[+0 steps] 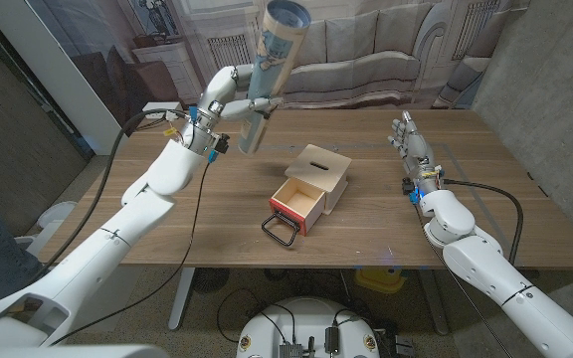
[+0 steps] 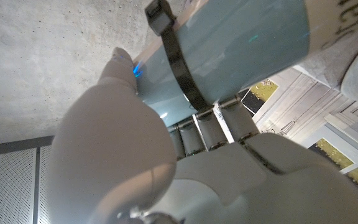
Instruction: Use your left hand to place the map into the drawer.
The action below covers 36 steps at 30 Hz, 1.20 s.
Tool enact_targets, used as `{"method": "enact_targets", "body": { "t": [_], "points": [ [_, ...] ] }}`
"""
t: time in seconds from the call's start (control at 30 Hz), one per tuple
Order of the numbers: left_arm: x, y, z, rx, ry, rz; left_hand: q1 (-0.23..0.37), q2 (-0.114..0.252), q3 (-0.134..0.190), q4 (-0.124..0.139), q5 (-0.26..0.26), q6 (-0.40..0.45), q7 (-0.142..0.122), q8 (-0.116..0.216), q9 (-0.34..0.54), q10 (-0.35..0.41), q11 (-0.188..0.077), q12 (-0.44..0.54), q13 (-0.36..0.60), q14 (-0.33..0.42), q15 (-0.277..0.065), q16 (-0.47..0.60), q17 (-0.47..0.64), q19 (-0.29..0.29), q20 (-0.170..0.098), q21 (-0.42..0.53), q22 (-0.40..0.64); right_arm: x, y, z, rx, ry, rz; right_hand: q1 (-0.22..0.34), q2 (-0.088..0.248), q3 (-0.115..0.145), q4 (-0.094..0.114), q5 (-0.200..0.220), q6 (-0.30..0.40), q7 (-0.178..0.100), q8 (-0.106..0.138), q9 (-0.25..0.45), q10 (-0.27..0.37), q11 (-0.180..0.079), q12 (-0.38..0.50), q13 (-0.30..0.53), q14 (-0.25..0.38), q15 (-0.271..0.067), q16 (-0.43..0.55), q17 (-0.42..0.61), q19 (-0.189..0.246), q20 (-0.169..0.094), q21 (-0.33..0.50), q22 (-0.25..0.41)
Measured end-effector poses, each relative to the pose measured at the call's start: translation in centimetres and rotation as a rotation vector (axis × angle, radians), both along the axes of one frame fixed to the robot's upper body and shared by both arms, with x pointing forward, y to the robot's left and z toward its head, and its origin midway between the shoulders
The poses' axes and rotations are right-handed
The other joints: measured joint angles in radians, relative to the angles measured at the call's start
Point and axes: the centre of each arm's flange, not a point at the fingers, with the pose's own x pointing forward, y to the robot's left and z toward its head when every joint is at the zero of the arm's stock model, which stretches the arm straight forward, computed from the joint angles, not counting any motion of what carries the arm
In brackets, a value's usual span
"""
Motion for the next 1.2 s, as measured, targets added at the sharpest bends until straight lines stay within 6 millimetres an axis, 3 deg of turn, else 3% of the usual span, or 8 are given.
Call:
{"method": "enact_targets", "body": {
  "t": [1.2],
  "points": [
    [0.7, -2.8, -1.1, 0.072, 0.107, -0.359, 0.0, 0.0, 0.007, 0.001, 0.0, 0.007, 0.007, 0.0, 0.003, 0.007, 0.007, 0.0, 0.0, 0.005, -0.005, 0.0, 0.005, 0.0, 0.0, 0.0, 0.0, -0.2, -0.4, 0.7, -0.024, 0.012, -0.002, -0.005, 0.005, -0.003, -0.003, 0.0, 0.0, 0.0, 0.0, 0.0, 0.0, 0.0, 0.0, 0.0, 0.0, 0.0, 0.0, 0.0, 0.007, 0.0, -0.007, 0.0]
  ]
}}
